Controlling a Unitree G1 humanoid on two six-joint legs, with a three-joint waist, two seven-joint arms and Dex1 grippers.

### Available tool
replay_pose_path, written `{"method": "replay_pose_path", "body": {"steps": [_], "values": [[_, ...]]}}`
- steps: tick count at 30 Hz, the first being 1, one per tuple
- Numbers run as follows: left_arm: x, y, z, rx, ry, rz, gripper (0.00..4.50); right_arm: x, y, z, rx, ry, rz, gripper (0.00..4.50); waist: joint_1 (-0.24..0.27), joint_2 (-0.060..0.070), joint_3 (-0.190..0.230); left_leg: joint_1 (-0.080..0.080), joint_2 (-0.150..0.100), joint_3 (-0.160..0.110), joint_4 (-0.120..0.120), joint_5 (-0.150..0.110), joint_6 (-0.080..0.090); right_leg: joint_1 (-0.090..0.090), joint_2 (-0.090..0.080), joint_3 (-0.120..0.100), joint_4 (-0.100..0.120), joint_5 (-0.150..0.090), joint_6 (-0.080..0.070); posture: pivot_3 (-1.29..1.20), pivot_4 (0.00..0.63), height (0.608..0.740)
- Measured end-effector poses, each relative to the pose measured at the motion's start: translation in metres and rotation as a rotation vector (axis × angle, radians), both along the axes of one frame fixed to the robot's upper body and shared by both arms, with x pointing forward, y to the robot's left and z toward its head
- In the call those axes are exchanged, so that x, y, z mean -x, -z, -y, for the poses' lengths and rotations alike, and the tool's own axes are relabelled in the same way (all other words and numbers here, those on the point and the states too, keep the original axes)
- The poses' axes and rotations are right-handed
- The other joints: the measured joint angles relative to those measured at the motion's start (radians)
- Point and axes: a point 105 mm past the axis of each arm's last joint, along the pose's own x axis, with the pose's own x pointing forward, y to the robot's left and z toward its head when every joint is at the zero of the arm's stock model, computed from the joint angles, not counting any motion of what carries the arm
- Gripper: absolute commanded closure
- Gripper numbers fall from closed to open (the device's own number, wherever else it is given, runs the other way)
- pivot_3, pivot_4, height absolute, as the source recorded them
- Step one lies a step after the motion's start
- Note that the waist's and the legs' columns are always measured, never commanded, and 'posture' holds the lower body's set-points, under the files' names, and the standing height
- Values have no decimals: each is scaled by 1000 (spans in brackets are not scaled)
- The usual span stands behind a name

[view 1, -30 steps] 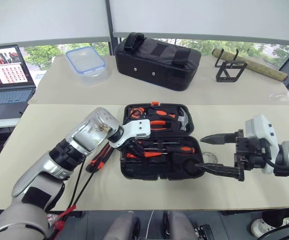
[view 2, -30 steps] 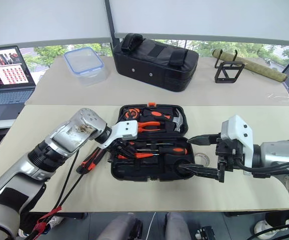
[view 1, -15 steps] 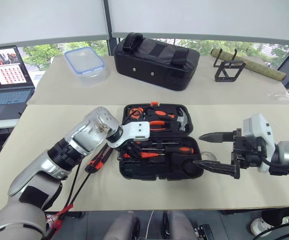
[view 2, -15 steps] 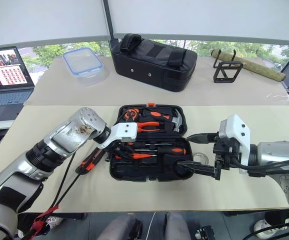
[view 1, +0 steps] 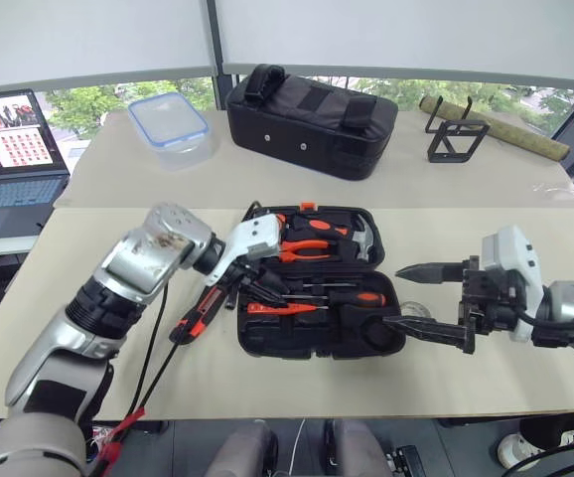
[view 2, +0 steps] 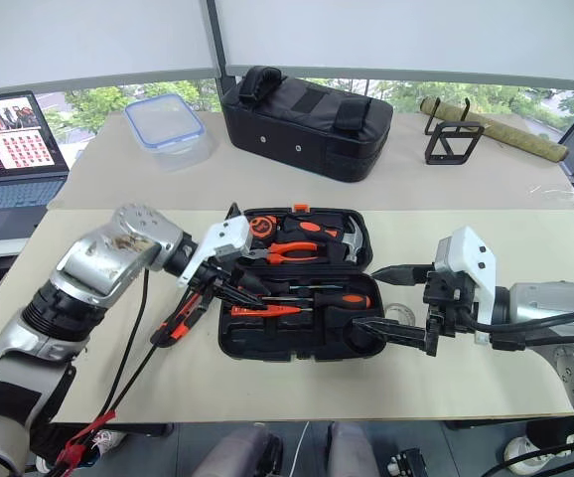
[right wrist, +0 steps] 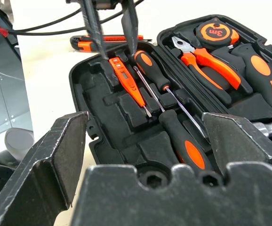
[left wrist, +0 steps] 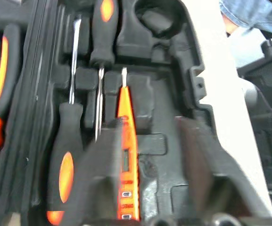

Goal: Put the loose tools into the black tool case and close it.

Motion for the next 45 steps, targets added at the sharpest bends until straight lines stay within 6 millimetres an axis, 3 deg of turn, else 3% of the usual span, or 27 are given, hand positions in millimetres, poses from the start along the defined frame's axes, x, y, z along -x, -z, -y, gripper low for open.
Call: {"method": "replay_pose_path", "body": {"steps": [1,13,21,28,45], "values": [[-1,4,2,10,-9,-8,4471,-1,0,1,-2,4,-2,0,3,0,0,0,0,0,0,0,0,0,0,0,0,0,0,0,150,715],[-2,38,11,-34,13,76,4493,-2,-1,1,-14,3,-5,0,10,0,0,1,0,0,1,0,0,2,-2,0,-1,0,0,0,150,715],[-4,37,5,4,-29,68,4493,-1,0,0,-25,1,-29,0,10,0,0,2,0,0,0,0,0,1,-2,1,1,0,0,0,150,715],[-4,15,-2,120,-72,24,4493,0,0,0,-25,-3,-32,0,9,0,0,1,0,0,0,0,0,1,-1,0,0,0,0,0,150,715],[-18,39,13,176,-88,131,4493,-1,-1,-2,-33,-10,-44,0,11,0,0,1,0,0,0,0,0,1,-2,1,-1,0,0,0,150,715]]}}
